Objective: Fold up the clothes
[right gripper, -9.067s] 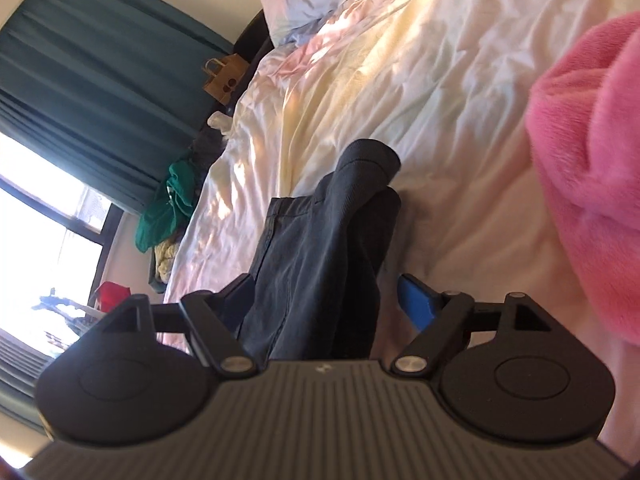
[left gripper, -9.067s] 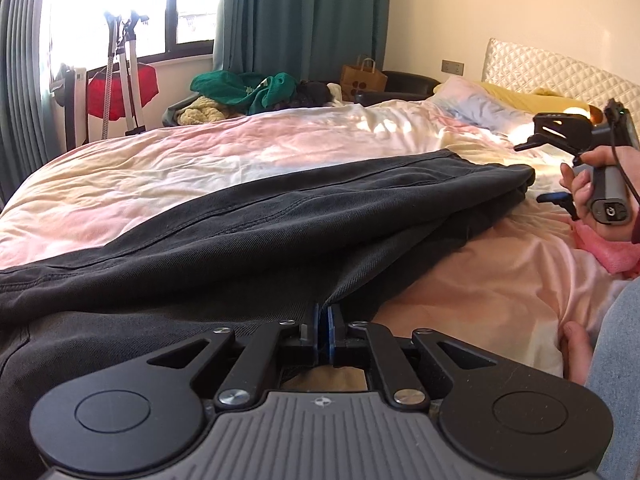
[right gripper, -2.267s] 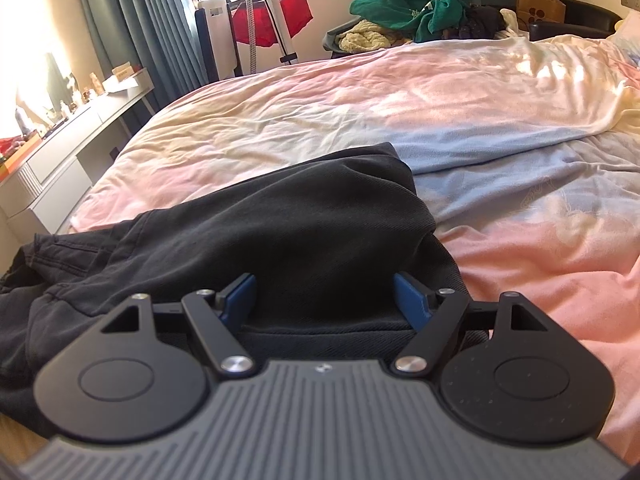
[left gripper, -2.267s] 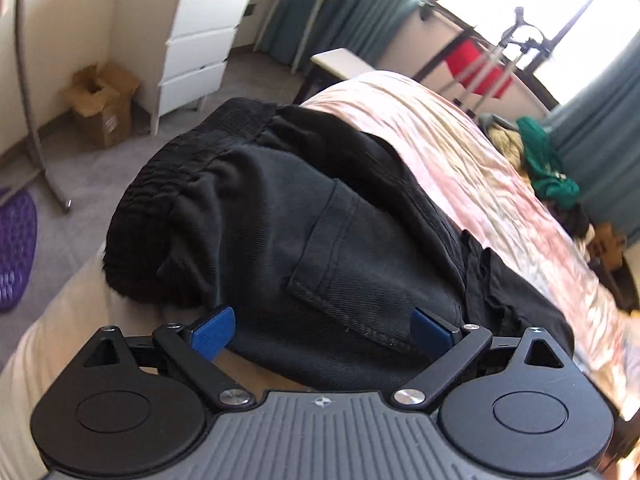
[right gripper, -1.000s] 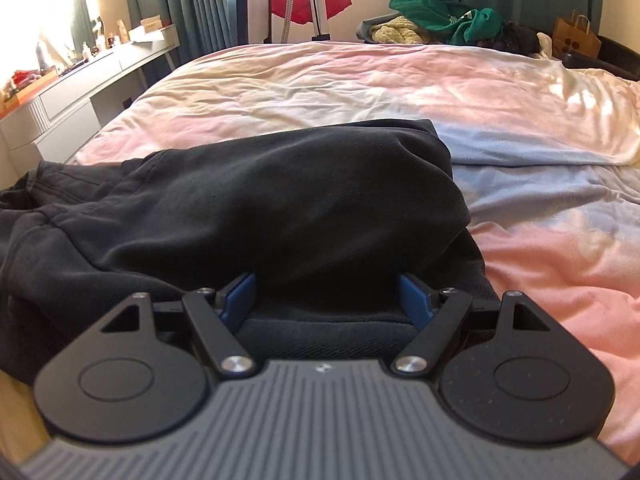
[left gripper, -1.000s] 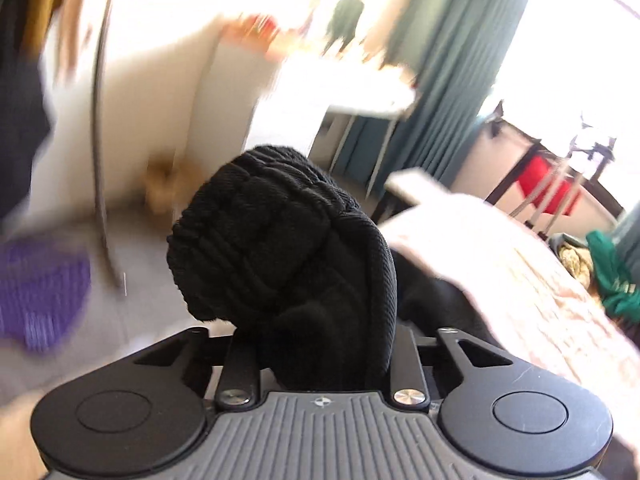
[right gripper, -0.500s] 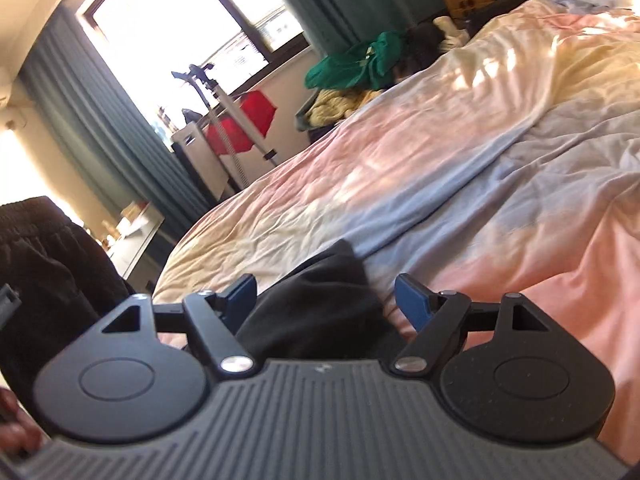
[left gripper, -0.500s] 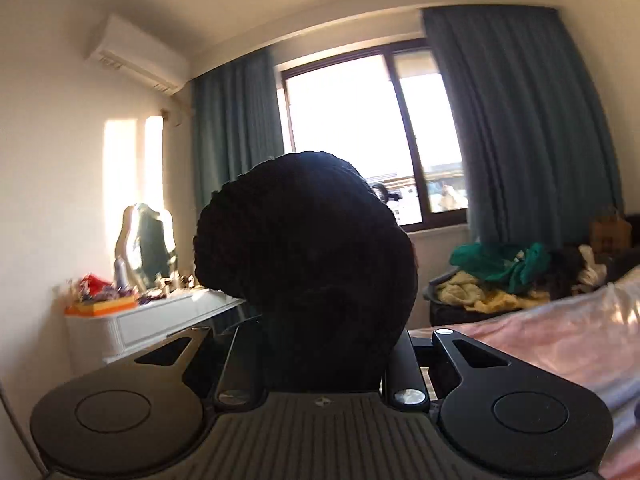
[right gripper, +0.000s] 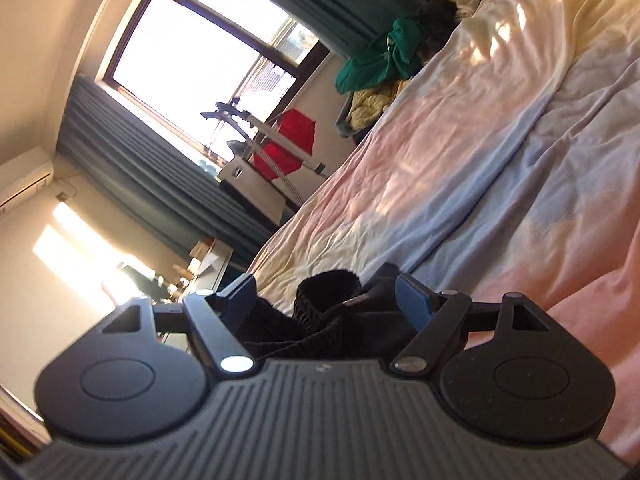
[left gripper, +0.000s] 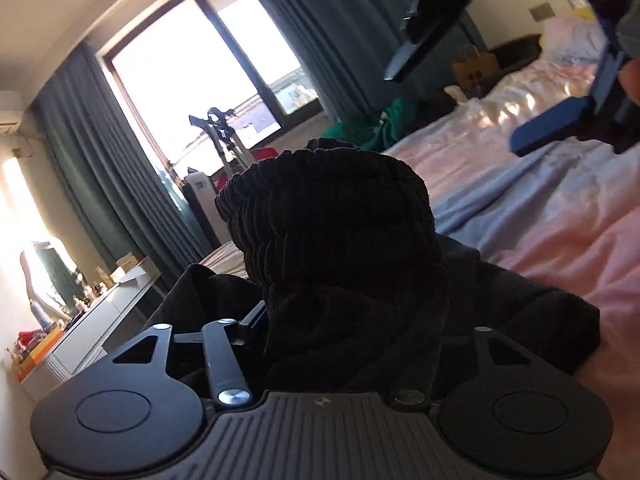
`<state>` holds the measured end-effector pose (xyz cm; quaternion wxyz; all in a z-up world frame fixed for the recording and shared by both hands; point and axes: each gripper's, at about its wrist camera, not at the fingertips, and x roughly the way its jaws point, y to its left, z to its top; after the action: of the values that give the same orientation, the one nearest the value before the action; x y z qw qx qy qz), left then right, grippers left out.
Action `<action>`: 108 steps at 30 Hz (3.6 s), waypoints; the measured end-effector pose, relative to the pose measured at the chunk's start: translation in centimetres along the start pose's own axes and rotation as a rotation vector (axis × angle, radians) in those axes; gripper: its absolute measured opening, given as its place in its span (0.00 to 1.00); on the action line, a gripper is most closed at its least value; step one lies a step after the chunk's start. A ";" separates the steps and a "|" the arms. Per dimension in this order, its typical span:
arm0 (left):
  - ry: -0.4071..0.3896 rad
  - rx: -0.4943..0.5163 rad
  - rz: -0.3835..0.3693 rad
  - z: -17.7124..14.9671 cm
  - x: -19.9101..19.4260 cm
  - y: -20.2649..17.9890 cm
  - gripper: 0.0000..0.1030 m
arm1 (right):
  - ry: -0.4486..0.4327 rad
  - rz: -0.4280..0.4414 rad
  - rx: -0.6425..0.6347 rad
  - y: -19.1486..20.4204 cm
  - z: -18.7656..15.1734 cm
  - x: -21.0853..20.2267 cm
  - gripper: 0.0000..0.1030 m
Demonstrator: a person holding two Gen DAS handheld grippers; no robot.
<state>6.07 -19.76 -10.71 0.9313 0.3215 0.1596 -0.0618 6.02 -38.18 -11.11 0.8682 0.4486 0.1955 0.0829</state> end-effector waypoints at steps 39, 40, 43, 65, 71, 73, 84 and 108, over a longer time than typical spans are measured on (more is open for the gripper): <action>0.254 -0.540 -0.007 -13.7 -3.6 20.6 0.94 | 0.324 0.127 -0.083 2.0 2.9 11.4 0.16; 0.241 -0.554 -0.013 -13.7 -3.7 20.8 0.94 | 0.294 0.143 -0.069 2.3 3.2 10.7 0.15; 0.199 -0.589 -0.025 -13.4 -4.0 20.9 0.94 | 0.205 0.177 -0.038 2.5 4.4 8.4 0.14; 0.238 -0.575 0.005 -13.9 -4.1 19.5 0.95 | -0.105 -0.060 -0.358 5.3 2.6 0.5 0.06; 0.239 -0.586 -0.001 -13.9 -4.0 19.5 0.95 | 0.089 -0.116 -0.530 7.7 -1.0 3.4 0.04; 0.243 -0.592 -0.008 -14.0 -4.0 19.6 0.95 | 0.171 -0.216 -0.549 6.8 -2.4 5.5 0.04; 0.283 -0.632 -0.037 -14.5 -3.9 20.1 0.95 | 0.182 -0.293 -0.515 5.9 -4.0 5.6 0.05; 0.305 -0.695 -0.059 -14.6 -4.2 20.2 0.95 | 0.328 -0.257 -0.217 1.1 -3.9 6.1 1.00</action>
<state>2.80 5.23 -8.45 0.9482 -0.0130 0.3169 0.0178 9.98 -32.71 -13.90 0.8713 0.3043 0.3796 0.0639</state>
